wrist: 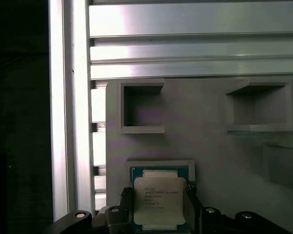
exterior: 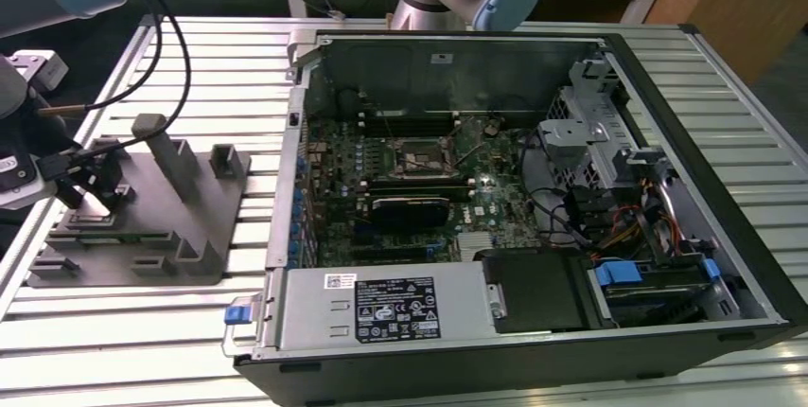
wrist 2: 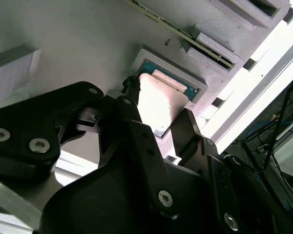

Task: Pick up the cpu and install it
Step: 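Pick up the cpu and move it towards the insertion slot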

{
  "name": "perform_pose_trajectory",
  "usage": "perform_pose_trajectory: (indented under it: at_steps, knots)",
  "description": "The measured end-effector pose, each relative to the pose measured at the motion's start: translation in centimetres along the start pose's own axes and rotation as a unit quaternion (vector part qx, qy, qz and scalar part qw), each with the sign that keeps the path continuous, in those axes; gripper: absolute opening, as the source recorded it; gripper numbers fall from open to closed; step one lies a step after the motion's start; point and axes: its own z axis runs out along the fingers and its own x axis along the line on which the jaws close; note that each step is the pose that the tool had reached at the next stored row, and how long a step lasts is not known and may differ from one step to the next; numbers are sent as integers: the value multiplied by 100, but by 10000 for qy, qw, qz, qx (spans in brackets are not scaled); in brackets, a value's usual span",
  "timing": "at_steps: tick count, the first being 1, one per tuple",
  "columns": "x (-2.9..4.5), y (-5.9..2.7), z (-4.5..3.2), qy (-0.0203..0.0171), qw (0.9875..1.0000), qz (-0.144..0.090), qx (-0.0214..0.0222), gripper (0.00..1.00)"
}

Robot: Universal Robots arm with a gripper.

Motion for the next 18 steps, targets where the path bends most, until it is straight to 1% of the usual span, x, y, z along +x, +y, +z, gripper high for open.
perform_pose_trajectory:
  at_steps: [5,9,15,17,18]
  knots:
    - [0,1,0,-1,10000,0,-1,53]
    - [-1,3,-37,-1,10000,0,0,53]
    - [-1,3,-45,-1,10000,0,-1,53]
    - [-1,3,-47,-1,10000,0,0,54]
    - [-1,3,-47,-1,10000,0,0,60]
